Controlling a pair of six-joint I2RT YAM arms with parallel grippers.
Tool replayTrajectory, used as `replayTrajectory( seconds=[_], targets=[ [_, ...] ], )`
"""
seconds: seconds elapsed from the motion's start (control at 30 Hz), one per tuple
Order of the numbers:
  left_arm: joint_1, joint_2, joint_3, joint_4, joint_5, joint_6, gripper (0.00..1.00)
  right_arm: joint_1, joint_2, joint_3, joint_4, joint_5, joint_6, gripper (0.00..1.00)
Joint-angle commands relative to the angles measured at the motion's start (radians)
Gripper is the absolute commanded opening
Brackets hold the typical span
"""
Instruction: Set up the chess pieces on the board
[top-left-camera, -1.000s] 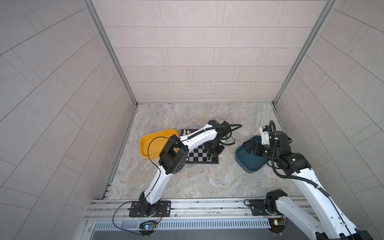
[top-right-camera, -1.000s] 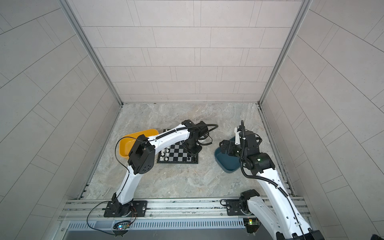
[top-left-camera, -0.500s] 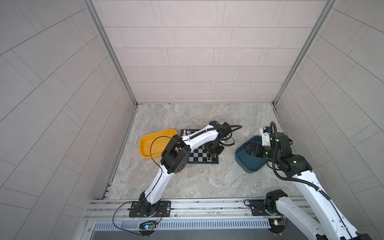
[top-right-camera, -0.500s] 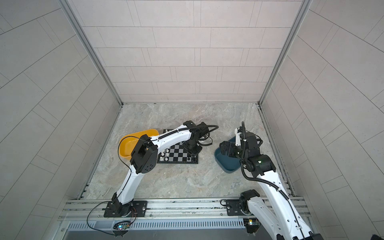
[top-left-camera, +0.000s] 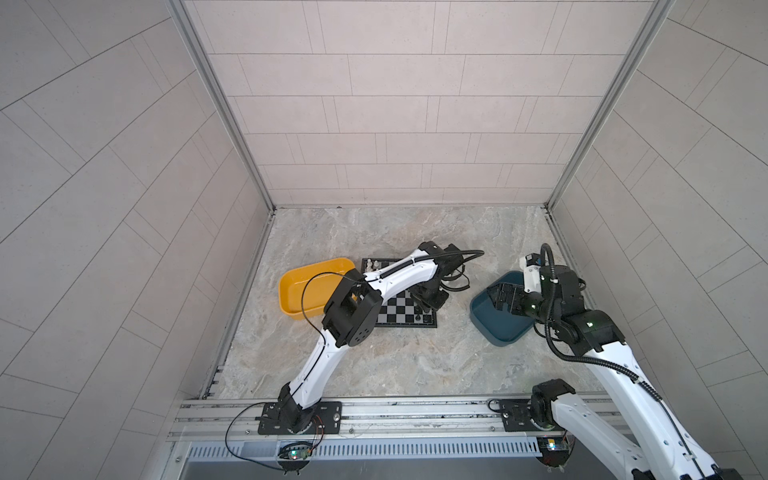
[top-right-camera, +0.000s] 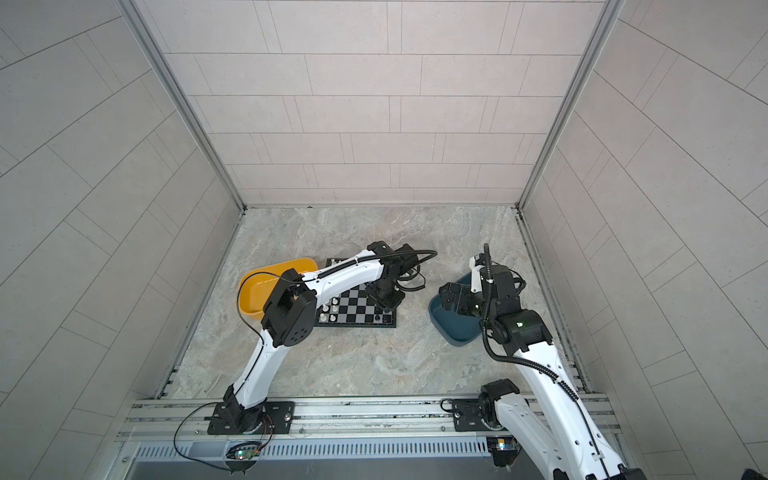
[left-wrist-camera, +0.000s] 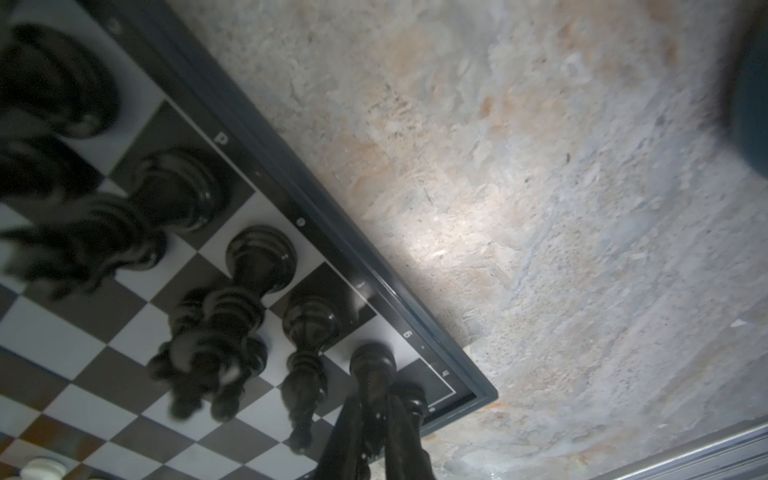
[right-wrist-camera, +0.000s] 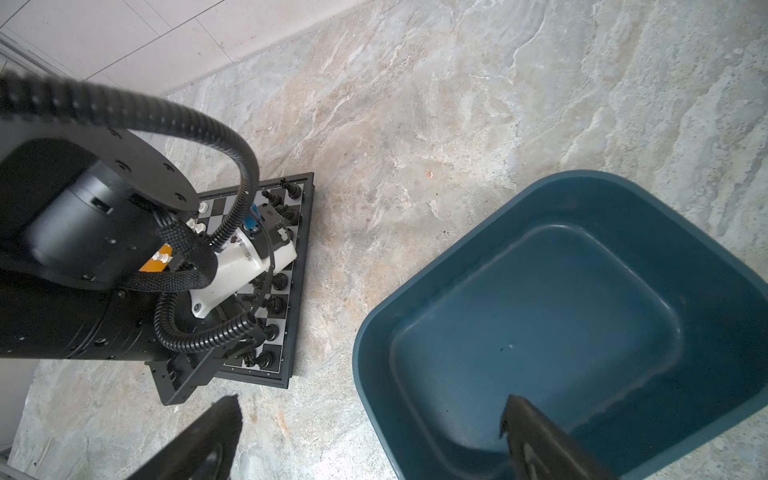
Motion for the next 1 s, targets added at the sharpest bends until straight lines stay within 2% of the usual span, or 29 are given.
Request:
replayTrajectory(
  seconds=[0.0,0.37,0.53,0.63,0.67,0.7,0.73,0.8,0.87,0.93,0.97],
  targets=[
    [-0.004,0.015,0.016,-0.009,0.012,0.002,0.22,-0.003,-0.012,-0.006,-0.011,-0.005,0.003,0.99],
    [-0.001,-0.037,0.079,-0.036,0.017,-0.012,0.27,-0.004,-0.035,0.017,-0.043,0.008,0.002,0.99],
    [0.018,-0.167,0.162,-0.096,0.005,-0.006,0.33,-0.004,-0.028,0.114,-0.06,0.036,-0.002,0.99],
    [0.047,-0.294,0.184,-0.072,0.003,-0.009,0.41,-0.005,0.032,0.228,-0.063,0.081,-0.001,0.99],
    [0.068,-0.339,0.192,-0.06,-0.004,-0.017,0.47,-0.004,0.07,0.28,-0.088,0.118,0.0,0.99],
    [0.094,-0.386,0.192,-0.044,0.001,-0.036,0.85,-0.004,0.109,0.329,-0.117,0.158,0.006,0.99],
    [0.131,-0.433,0.177,-0.016,0.02,-0.054,1.0,-0.004,0.136,0.359,-0.128,0.191,0.006,0.99],
    [0.236,-0.554,0.056,0.101,0.063,-0.125,1.0,-0.009,0.166,0.358,-0.08,0.288,0.003,0.99],
    [0.353,-0.689,-0.126,0.277,0.079,-0.205,1.0,-0.017,0.176,0.324,-0.003,0.417,-0.021,0.99],
    [0.464,-0.831,-0.339,0.446,-0.018,-0.27,1.0,-0.027,0.16,0.212,0.163,0.515,-0.081,0.99],
    [0.517,-0.905,-0.439,0.532,-0.103,-0.289,1.0,-0.039,0.144,0.136,0.284,0.544,-0.121,0.99]
  ],
)
